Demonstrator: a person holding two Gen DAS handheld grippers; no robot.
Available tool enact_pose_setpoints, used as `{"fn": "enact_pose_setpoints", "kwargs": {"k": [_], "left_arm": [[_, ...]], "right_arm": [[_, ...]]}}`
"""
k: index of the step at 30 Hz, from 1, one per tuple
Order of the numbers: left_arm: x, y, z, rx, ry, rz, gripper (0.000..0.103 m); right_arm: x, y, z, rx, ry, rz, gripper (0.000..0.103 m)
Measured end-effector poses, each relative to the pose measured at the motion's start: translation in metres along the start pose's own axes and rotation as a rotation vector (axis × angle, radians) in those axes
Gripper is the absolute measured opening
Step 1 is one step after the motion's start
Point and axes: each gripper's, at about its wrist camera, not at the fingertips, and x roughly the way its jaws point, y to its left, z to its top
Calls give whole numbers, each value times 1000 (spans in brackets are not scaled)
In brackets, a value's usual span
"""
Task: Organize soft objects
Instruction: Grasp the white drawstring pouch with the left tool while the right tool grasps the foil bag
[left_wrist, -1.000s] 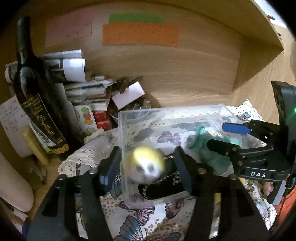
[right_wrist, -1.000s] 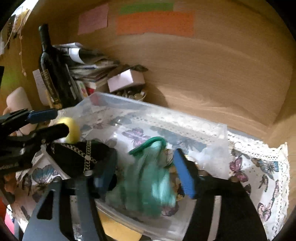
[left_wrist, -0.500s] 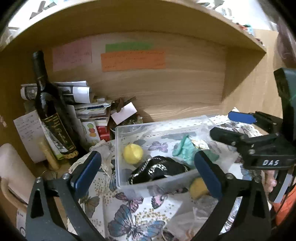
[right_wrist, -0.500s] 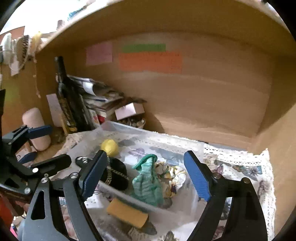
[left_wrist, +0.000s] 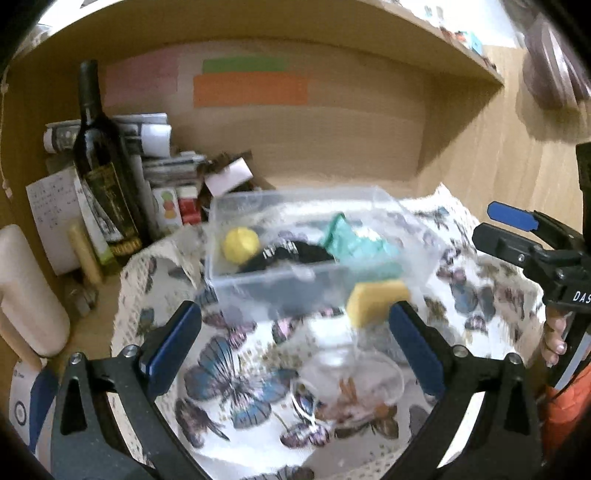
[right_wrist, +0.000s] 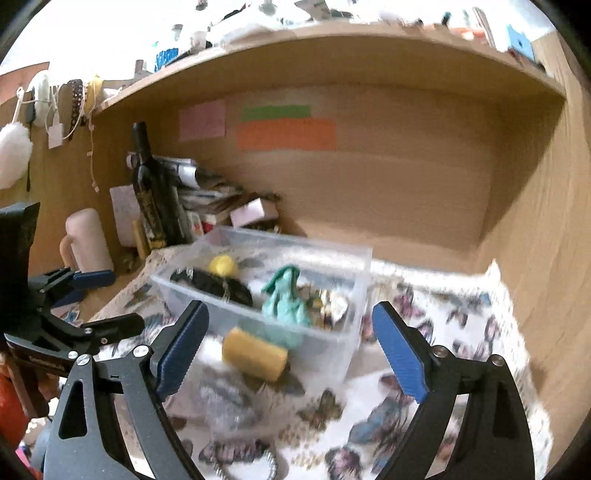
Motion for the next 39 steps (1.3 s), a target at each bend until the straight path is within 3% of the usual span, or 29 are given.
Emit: {"fn": "enact_pose_setpoints", "kwargs": {"k": [4,10,19,20,22,25,30,34,39], "left_arm": [[4,-12,-17,29,30,-8,103],[21,-26,-43,20,137,-62,103],[45,-23,-55,-37,200,-71,102],[45,-22,-56,-52,199,-85,99],[46,-20,-56,-74,196,-117,80],[45,-21,-56,-86,193,-164,65],[37,-27,-53,-47,151,-174,42],[29,-26,-48,-25,112,-168,35],[13,-20,-37,-21,44,-132,34]], "right_arm": [[10,2,-20,35,63,33,89],[40,12,-47,42,202,104,88],[56,14,-65,82,297,188,51],[56,14,-68,80,299,192,46],[52,15,-69,75,290,188,42],[45,15,-68,67,270,184,32],[30,12,-64,76,226,177,22],[16,7,-60,87,188,165,21],[-2,-2,-50,107,125,150,21]]}}
